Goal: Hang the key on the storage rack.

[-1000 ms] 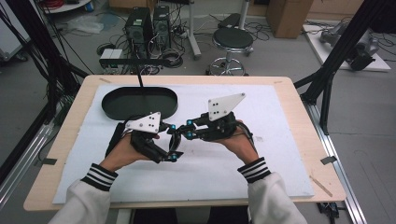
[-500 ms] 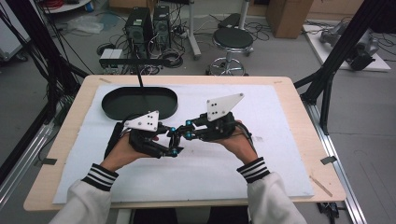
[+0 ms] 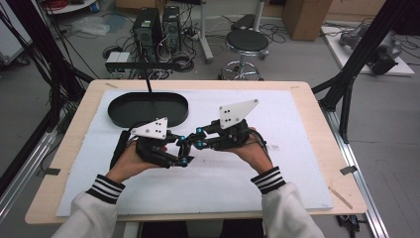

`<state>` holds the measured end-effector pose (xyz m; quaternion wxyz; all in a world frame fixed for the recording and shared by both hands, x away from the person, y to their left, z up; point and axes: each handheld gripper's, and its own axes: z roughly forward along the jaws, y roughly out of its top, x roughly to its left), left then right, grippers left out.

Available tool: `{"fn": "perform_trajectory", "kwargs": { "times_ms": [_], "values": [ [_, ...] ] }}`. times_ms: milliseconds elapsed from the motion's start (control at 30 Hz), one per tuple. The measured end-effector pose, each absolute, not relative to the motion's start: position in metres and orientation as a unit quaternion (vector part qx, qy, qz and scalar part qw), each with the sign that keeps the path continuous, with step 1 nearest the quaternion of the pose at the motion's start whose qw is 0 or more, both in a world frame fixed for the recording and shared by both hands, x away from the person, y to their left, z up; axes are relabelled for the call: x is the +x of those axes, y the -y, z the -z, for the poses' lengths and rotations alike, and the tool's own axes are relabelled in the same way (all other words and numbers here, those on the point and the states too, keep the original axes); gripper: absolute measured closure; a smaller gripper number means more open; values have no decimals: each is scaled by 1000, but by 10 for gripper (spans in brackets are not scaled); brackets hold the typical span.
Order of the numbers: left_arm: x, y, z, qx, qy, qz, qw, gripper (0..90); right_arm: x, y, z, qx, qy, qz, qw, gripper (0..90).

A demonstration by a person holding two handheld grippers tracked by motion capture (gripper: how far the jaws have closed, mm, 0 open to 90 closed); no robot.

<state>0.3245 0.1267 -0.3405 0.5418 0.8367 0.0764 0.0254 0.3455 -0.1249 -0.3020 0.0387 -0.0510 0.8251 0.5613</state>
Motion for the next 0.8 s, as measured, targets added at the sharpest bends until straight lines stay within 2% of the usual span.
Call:
{"fn": "perform_trajectory", "kwargs": {
  "times_ms": [33, 100, 233, 267, 333, 367, 800],
  "values": [
    [325, -127, 341, 839, -77, -25, 538, 487, 345, 125, 302, -51, -825, -561, 39, 717],
    [325, -127, 342, 845, -81, -28, 527, 487, 346, 126, 302, -33, -812, -583, 31, 489],
    [325, -129, 341, 846, -89, -31, 525, 487, 346, 134, 301, 41, -798, -595, 81, 142],
    [325, -130, 340, 846, -93, -30, 525, 487, 345, 136, 302, 54, -793, -601, 86, 105],
    [326, -132, 338, 849, -99, -32, 518, 486, 345, 144, 304, 71, -783, -611, 96, 89],
    [326, -133, 337, 852, -102, -34, 512, 486, 345, 152, 307, 89, -779, -611, 111, 3],
    [333, -155, 320, 858, -154, -70, 486, 487, 332, 215, 327, 176, -731, -634, 179, 3]
  ]
}}
